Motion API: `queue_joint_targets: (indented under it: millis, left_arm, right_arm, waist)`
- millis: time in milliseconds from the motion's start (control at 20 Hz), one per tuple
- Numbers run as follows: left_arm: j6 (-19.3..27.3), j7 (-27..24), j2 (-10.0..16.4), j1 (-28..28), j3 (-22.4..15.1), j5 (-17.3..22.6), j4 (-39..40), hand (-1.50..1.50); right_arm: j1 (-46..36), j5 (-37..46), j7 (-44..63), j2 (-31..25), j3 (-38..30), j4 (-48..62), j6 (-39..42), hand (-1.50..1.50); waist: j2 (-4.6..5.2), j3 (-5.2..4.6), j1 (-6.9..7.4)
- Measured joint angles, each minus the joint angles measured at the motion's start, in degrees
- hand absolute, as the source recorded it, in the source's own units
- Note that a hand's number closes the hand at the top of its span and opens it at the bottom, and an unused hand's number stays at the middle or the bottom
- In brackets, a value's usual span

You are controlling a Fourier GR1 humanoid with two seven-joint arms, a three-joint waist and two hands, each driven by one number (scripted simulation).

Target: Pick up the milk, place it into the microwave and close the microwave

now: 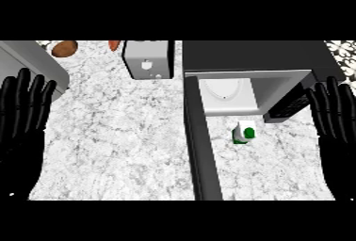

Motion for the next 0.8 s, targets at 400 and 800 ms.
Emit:
queue_joint_targets:
  millis: [400, 800]
  left_arm:
    - [4.6, 5.0, -3.4, 6.1, -6.4, -4.5, -5.6, -1.50]
    - [8.1, 2.8, -4.8, 19.3, -13.2, -3.8, -11.0, -1.50]
  right_arm:
    - [-2.2, -1.5, 2.2, 3.8, 8.9, 1.5, 2.0, -1.50]
    - [-3.4, -8.5, 6.0, 5.1, 15.1, 2.2, 4.7, -1.50]
  waist:
    - [-0.30, -0.01, 2.39]
    - [-0.40, -0.04, 2.23]
